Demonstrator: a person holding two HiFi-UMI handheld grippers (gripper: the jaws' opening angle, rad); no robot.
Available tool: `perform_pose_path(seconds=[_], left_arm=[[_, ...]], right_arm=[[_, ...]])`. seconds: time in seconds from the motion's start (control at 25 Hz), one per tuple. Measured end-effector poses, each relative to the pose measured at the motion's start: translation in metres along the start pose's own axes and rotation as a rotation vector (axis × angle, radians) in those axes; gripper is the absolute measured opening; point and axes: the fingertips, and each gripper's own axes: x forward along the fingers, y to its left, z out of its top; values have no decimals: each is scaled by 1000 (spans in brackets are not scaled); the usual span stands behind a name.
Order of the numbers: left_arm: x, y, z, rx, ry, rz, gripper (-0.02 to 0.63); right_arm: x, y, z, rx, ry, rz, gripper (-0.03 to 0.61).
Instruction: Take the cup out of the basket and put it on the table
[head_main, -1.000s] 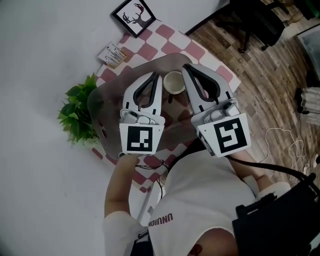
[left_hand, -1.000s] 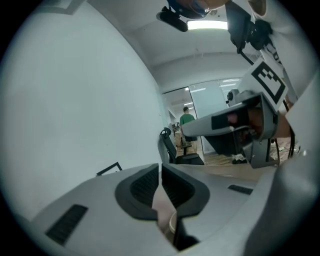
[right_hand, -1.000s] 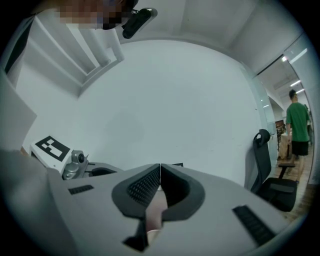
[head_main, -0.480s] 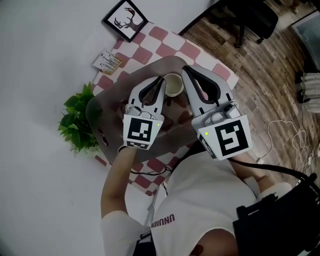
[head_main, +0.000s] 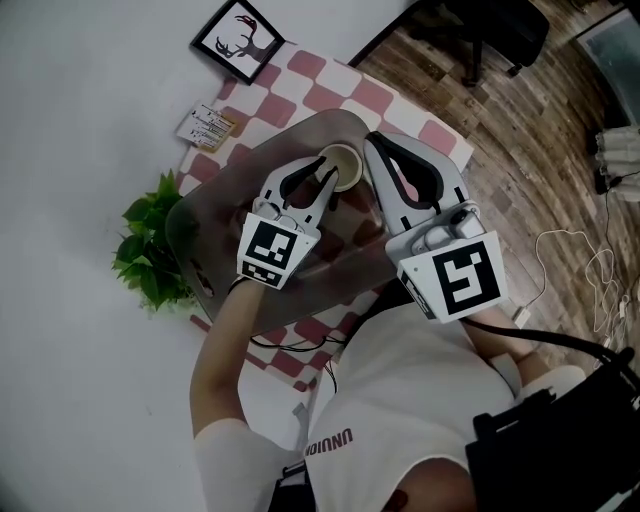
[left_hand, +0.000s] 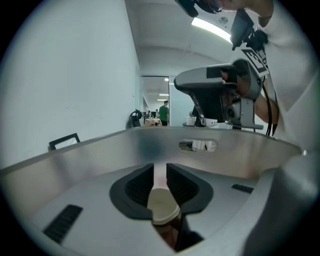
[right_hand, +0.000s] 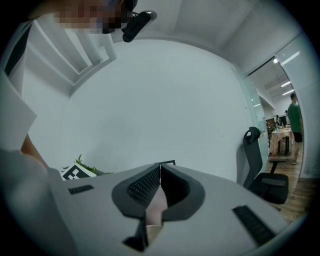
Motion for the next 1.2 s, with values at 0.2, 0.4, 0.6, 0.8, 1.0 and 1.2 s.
perform_pose_path(seconds=[0.2, 0.4, 0.6, 0.8, 1.0, 1.2], left_arm=[[14, -10, -20, 36, 72, -69, 103], [26, -18, -40, 31, 116, -115, 130], [35, -30, -57, 26, 154, -171, 160], [42, -34, -68, 98, 207, -176, 161], [45, -43, -79, 124, 244, -218, 161], [46, -44, -90, 155, 292, -214, 161]], right_arm=[[-3, -1, -2, -8, 7, -3, 20], [-5, -5, -4, -11, 13, -14, 19], [-5, -7, -4, -12, 17, -21, 19], [-4, -7, -4, -10, 20, -22, 18], [-4, -10, -5, -6, 23, -33, 18], [-6, -10, -7, 2, 28, -36, 19]])
